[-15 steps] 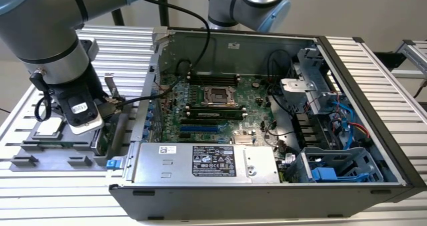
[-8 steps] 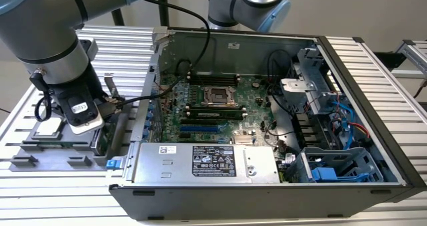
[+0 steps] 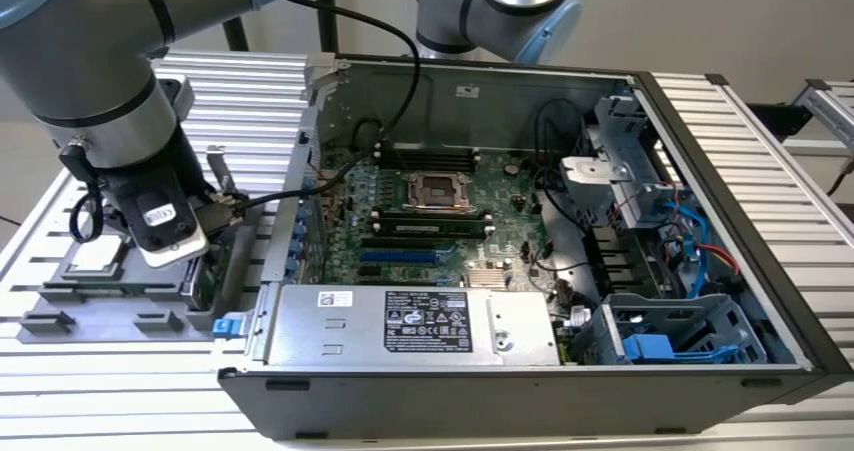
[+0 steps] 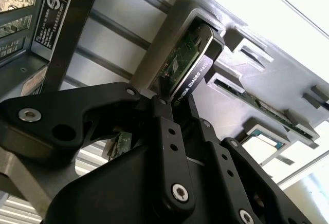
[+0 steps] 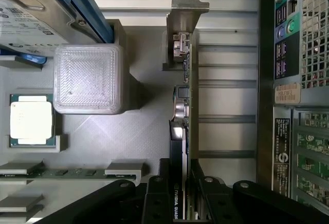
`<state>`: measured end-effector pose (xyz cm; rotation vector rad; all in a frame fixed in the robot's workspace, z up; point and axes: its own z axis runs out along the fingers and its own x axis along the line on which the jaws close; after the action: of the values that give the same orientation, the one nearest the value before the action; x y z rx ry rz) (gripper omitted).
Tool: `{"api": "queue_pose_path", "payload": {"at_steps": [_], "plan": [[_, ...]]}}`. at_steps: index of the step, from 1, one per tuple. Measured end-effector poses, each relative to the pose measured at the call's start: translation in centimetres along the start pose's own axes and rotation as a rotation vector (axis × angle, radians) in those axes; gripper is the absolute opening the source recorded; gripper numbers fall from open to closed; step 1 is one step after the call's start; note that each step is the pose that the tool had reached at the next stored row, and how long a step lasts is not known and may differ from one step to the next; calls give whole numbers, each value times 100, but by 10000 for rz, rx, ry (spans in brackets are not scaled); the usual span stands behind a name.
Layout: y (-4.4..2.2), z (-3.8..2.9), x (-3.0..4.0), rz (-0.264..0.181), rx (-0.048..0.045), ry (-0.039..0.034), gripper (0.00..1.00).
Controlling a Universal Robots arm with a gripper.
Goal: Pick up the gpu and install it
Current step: 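Pick up the gpu and move the gpu toward the slot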
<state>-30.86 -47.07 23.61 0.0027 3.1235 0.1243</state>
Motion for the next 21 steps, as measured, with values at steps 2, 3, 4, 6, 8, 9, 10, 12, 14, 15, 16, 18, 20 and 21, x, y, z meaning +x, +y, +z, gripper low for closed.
{"api": "queue_pose_path", "payload": {"at_steps": [2, 3, 4, 6, 8, 9, 10, 12, 14, 15, 16, 18, 20, 21], "plan": [[0, 0, 1, -31, 0, 3, 0], [0, 0, 2, -46, 0, 5, 0], [0, 0, 2, -60, -1, 6, 0], [0, -1, 2, -90, -1, 8, 0], [0, -7, 3, -120, -3, 9, 0], [1, -17, 2, -135, -2, 11, 0], [2, -28, 2, -149, -2, 13, 0], [4, -50, 1, -179, -3, 15, 0], [6, -72, 1, -208, -3, 18, 0], [7, -84, 1, -225, -3, 19, 0], [7, -94, 1, -238, -3, 20, 0], [9, -117, 0, -269, -5, 22, 0], [11, -142, 0, -300, -5, 24, 0], [12, -157, -1, -315, -5, 26, 0]]}}
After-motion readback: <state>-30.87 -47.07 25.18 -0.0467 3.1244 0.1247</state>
